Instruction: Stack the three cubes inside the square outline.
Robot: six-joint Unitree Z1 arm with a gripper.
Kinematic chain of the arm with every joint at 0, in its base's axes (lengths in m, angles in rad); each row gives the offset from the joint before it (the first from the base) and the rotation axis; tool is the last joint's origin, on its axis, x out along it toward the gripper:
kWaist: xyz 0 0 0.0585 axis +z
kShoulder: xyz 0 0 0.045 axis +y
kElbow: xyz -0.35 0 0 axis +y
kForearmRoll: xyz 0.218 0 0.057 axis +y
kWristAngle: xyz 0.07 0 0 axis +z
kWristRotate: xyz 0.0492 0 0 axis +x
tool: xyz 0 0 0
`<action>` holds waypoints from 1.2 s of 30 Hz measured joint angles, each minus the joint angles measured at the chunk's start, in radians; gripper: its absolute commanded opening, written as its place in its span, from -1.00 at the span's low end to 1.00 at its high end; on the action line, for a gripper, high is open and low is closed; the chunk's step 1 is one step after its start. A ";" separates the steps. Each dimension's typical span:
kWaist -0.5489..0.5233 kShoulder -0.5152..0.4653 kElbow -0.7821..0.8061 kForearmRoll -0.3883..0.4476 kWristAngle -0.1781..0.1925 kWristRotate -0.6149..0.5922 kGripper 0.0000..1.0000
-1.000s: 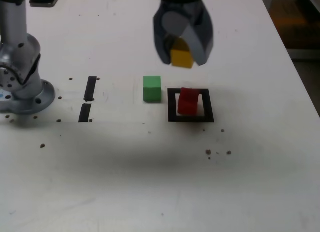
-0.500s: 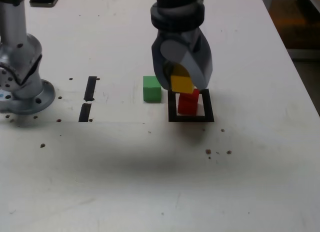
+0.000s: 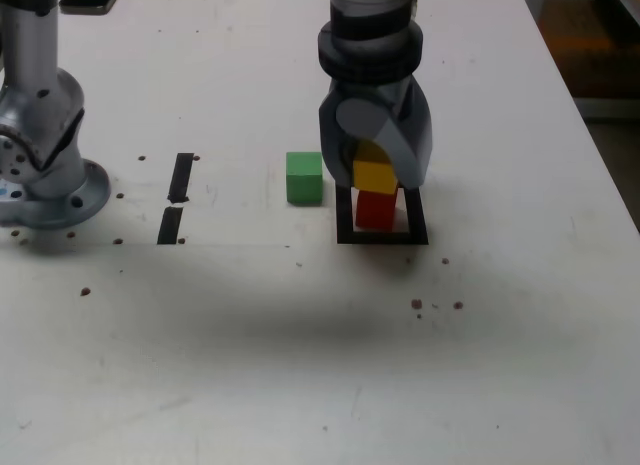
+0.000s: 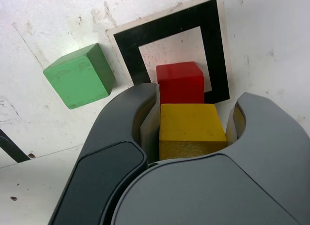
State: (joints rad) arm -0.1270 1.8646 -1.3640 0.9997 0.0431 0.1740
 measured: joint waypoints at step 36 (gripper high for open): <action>0.005 0.029 0.048 -0.045 0.010 -0.020 0.65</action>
State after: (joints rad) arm -0.1220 1.8937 -1.3163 0.9545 0.0533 0.1543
